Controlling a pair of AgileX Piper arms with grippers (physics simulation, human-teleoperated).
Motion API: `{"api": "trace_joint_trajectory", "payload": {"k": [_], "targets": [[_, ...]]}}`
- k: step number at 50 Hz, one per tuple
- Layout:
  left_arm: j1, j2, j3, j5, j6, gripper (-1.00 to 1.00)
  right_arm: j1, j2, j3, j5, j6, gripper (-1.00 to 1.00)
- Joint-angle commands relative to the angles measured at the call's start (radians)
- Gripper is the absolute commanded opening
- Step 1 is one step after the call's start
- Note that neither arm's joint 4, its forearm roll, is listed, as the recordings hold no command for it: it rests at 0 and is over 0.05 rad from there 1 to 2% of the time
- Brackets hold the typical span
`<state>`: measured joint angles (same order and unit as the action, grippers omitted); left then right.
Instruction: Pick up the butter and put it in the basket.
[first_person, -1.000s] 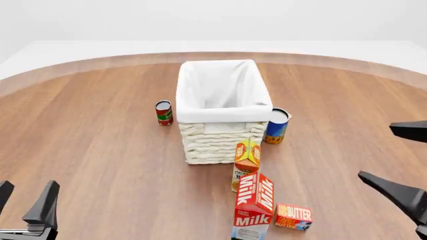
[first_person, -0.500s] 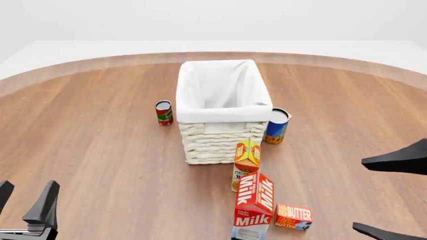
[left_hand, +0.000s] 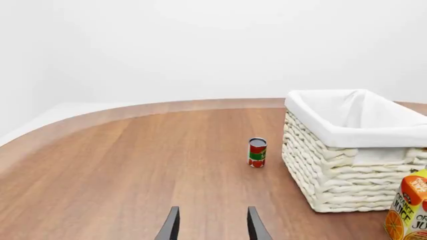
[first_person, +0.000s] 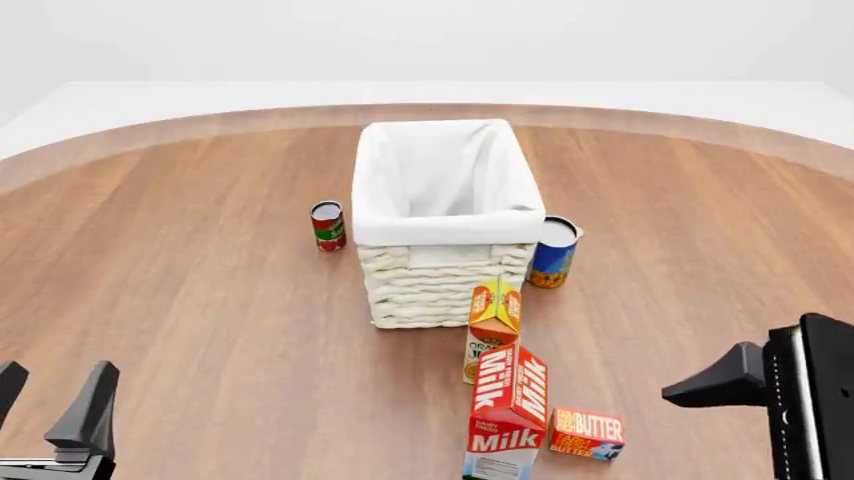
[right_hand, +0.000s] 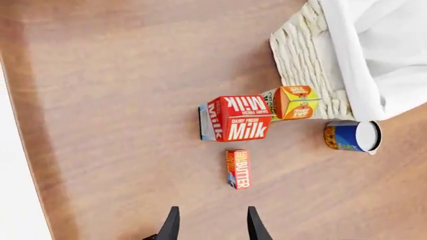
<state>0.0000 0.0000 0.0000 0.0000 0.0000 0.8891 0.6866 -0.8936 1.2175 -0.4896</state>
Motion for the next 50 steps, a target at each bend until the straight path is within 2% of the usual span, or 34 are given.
{"api": "trace_joint_trajectory", "payload": {"k": [1, 16, 33, 40, 50], "targets": [[0.0, 0.0, 0.0, 0.0, 0.0, 1.0, 0.015, 0.027, 0.039, 0.002, 0.012, 1.0], [0.0, 0.0, 0.0, 0.0, 0.0, 1.0, 0.017, 0.043, 0.058, 0.001, 0.017, 1.0], [0.0, 0.0, 0.0, 0.0, 0.0, 1.0, 0.015, 0.067, 0.091, -0.045, 0.02, 1.0], [0.0, 0.0, 0.0, 0.0, 0.0, 1.0, -0.007, 0.069, 0.087, -0.042, 0.004, 1.0], [0.0, 0.0, 0.0, 0.0, 0.0, 1.0, -0.089, 0.086, 0.098, -0.069, -0.051, 1.0]]}}
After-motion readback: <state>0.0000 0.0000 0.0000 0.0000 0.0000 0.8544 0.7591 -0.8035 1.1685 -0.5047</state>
